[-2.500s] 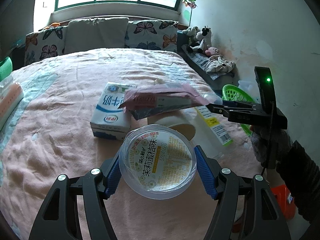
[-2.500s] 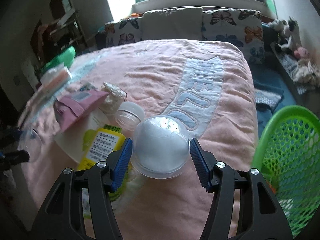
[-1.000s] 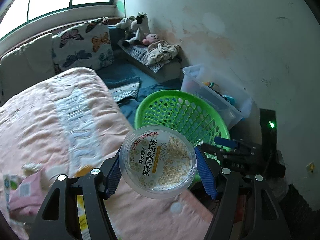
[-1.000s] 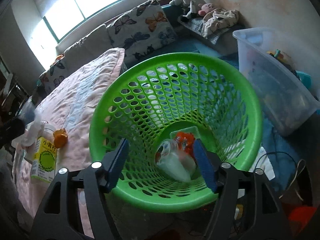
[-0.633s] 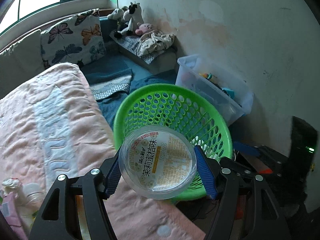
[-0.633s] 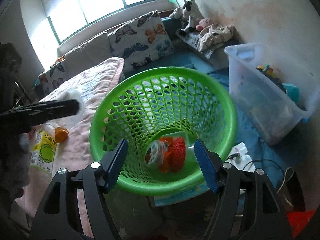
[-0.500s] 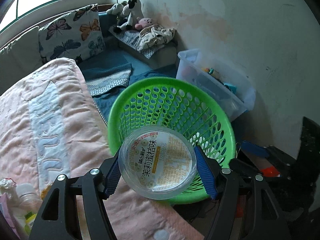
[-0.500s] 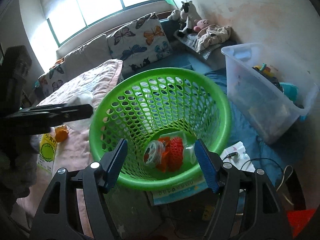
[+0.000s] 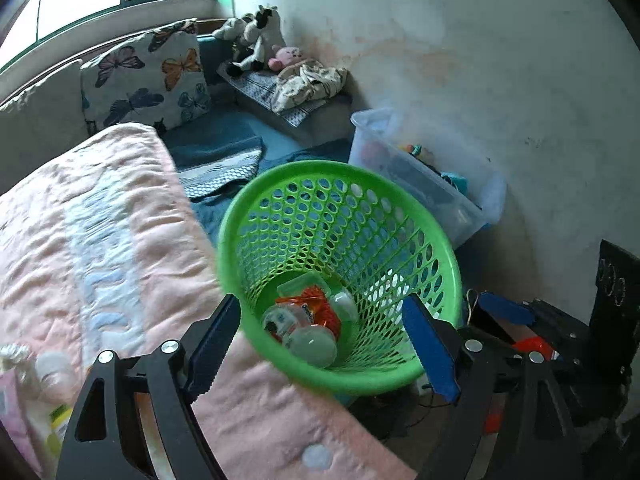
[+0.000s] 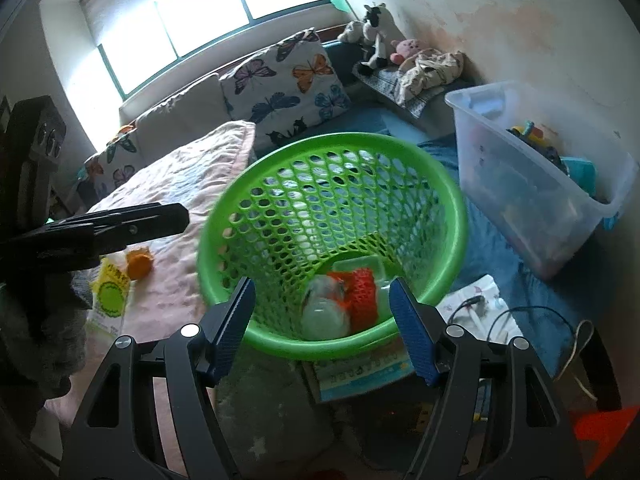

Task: Collect trash
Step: 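Move both tools back toward the bed items, then grasp the pink wrapper with the right gripper and lift it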

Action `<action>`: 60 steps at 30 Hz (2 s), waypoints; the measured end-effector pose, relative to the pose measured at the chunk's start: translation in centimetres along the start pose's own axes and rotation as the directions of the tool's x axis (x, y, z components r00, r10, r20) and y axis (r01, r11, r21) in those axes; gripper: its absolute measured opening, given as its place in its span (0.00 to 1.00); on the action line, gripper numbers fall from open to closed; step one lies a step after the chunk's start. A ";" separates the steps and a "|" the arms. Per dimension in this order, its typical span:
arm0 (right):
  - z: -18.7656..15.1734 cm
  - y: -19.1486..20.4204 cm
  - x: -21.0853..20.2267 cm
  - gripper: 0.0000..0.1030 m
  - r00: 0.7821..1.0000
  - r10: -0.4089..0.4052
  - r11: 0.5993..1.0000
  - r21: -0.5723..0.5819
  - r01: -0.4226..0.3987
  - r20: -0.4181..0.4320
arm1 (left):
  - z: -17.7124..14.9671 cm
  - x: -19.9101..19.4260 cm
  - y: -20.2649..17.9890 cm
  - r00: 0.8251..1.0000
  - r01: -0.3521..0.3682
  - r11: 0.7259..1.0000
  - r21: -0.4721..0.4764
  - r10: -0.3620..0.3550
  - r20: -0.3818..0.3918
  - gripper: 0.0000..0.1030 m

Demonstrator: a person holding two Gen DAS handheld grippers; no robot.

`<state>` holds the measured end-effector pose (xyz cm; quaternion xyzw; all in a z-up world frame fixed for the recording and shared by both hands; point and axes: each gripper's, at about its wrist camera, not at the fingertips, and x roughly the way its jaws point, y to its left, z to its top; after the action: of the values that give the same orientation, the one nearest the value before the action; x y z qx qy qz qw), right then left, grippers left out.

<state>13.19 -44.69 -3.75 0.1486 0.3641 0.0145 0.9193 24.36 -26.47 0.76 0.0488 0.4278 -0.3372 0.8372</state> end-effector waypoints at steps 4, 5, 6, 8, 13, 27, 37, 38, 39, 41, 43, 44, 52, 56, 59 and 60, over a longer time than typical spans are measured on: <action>-0.2 1.9 -0.4 0.68 1.000 0.025 0.999 -0.027 -0.025 0.004 | -1.6 -2.6 1.1 0.999 -0.033 0.999 -0.015 0.033 0.032 0.78; -0.3 2.3 -0.5 0.68 1.000 0.031 0.999 -0.034 -0.031 0.004 | -2.0 -3.2 1.3 0.999 -0.038 0.999 -0.020 0.038 0.039 0.78; -0.2 2.7 -0.6 0.68 0.999 0.037 0.999 -0.040 -0.036 0.005 | -2.6 -4.0 1.7 0.998 -0.041 0.999 -0.028 0.042 0.047 0.78; -0.2 3.7 -0.6 0.68 0.999 0.048 0.997 -0.056 -0.048 0.004 | -3.3 -5.1 2.1 0.997 -0.055 0.998 -0.033 0.057 0.058 0.78; -0.1 6.0 -0.8 0.70 0.997 0.077 0.993 -0.089 -0.076 0.009 | -5.8 -8.1 3.7 0.990 -0.107 0.993 -0.057 0.112 0.090 0.78; 0.6 11.9 0.5 0.70 0.987 0.158 0.972 -0.171 -0.158 -0.017 | -11.7 -15.2 10.2 0.959 -0.207 0.957 -0.205 0.239 0.150 0.78; 0.8 15.2 1.6 0.70 0.979 0.198 0.954 -0.220 -0.205 -0.051 | -15.1 -16.4 13.5 0.947 -0.239 0.921 -0.309 0.291 0.133 0.78; 0.8 15.7 1.7 0.70 0.977 0.207 0.950 -0.226 -0.214 -0.057 | -15.4 -16.5 13.7 0.947 -0.240 0.918 -0.316 0.293 0.131 0.78; 0.9 16.3 1.8 0.70 0.974 0.216 0.945 -0.237 -0.225 -0.062 | -15.6 -16.7 14.1 0.946 -0.243 0.915 -0.323 0.297 0.129 0.78; 1.1 17.3 2.0 0.70 0.968 0.242 0.934 -0.253 -0.253 -0.073 | -16.1 -17.1 14.5 0.943 -0.249 0.909 -0.335 0.306 0.131 0.78; 1.4 18.2 2.3 0.70 0.958 0.273 0.923 -0.259 -0.286 -0.086 | -16.6 -17.6 15.0 0.942 -0.250 0.903 -0.349 0.310 0.130 0.78; 1.5 18.7 2.4 0.70 0.952 0.290 0.915 -0.265 -0.304 -0.093 | -16.8 -17.8 15.2 0.940 -0.253 0.900 -0.355 0.315 0.129 0.78; 3.0 25.0 3.8 0.70 0.883 0.421 0.794 -0.388 -0.469 -0.207 | -18.7 -19.6 17.1 0.932 -0.270 0.878 -0.396 0.341 0.122 0.78; 3.3 28.1 5.0 0.70 0.859 0.436 0.727 -0.458 -0.512 -0.269 | -19.6 -20.4 17.9 0.928 -0.272 0.866 -0.420 0.351 0.123 0.78; 3.2 30.2 6.2 0.74 0.843 0.435 0.676 -0.504 -0.538 -0.316 | -20.1 -20.9 18.5 0.927 -0.274 0.860 -0.430 0.356 0.121 0.78; 3.1 30.9 6.7 0.74 0.838 0.432 0.659 -0.518 -0.546 -0.333 | -20.3 -21.0 18.7 0.926 -0.276 0.857 -0.435 0.358 0.119 0.78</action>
<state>22.71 -15.09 2.76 -0.0561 0.3684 0.3885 0.8427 13.29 6.40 -0.17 -0.0915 0.3904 -0.0998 0.9107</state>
